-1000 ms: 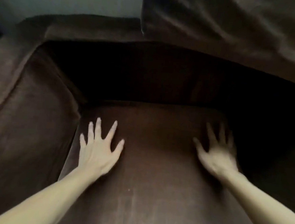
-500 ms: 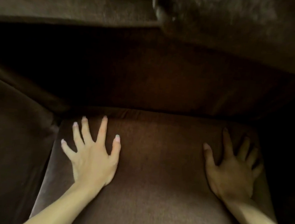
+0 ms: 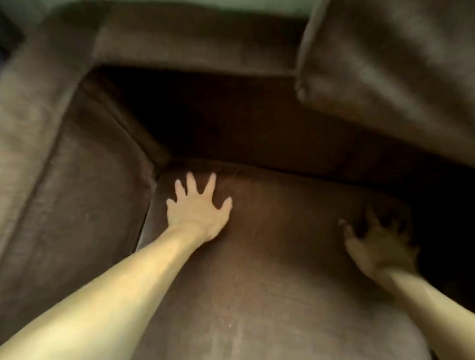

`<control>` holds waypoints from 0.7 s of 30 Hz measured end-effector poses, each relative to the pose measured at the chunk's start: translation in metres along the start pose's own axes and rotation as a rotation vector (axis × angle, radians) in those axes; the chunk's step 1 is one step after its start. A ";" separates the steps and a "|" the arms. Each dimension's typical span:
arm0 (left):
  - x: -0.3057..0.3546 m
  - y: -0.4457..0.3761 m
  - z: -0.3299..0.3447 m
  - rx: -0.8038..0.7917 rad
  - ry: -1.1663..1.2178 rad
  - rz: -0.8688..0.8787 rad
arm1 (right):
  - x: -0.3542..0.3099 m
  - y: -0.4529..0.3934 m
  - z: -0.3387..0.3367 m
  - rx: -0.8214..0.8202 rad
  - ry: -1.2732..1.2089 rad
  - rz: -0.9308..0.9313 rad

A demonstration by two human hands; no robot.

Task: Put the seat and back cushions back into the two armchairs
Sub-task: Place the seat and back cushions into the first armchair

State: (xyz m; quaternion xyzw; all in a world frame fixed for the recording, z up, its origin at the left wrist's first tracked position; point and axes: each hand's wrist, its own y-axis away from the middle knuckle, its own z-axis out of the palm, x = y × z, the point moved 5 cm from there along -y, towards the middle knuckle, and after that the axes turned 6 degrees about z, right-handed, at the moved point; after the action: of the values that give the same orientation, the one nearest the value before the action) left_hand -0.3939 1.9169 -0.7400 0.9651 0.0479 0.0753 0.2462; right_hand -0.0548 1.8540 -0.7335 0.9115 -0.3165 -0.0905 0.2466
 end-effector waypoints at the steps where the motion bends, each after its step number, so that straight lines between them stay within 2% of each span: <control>1: 0.002 0.016 -0.018 -0.013 0.011 0.017 | 0.001 0.017 -0.017 -0.026 0.013 -0.030; 5: 0.001 0.119 -0.062 -0.035 0.052 0.063 | 0.020 0.113 -0.057 -0.016 0.062 -0.197; 9: 0.008 0.223 -0.090 -0.011 0.018 0.149 | 0.059 0.204 -0.088 -0.019 -0.034 -0.252; 15: 0.020 0.372 -0.130 0.021 0.126 0.158 | 0.150 0.320 -0.147 0.014 -0.097 -0.262; 21: 0.071 0.507 -0.164 0.034 0.151 0.205 | 0.258 0.419 -0.227 0.169 -0.248 -0.270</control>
State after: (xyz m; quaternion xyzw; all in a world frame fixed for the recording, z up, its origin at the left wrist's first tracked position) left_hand -0.3235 1.5598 -0.3447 0.9606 -0.0314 0.1716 0.2166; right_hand -0.0029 1.4986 -0.3280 0.9449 -0.2258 -0.2075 0.1142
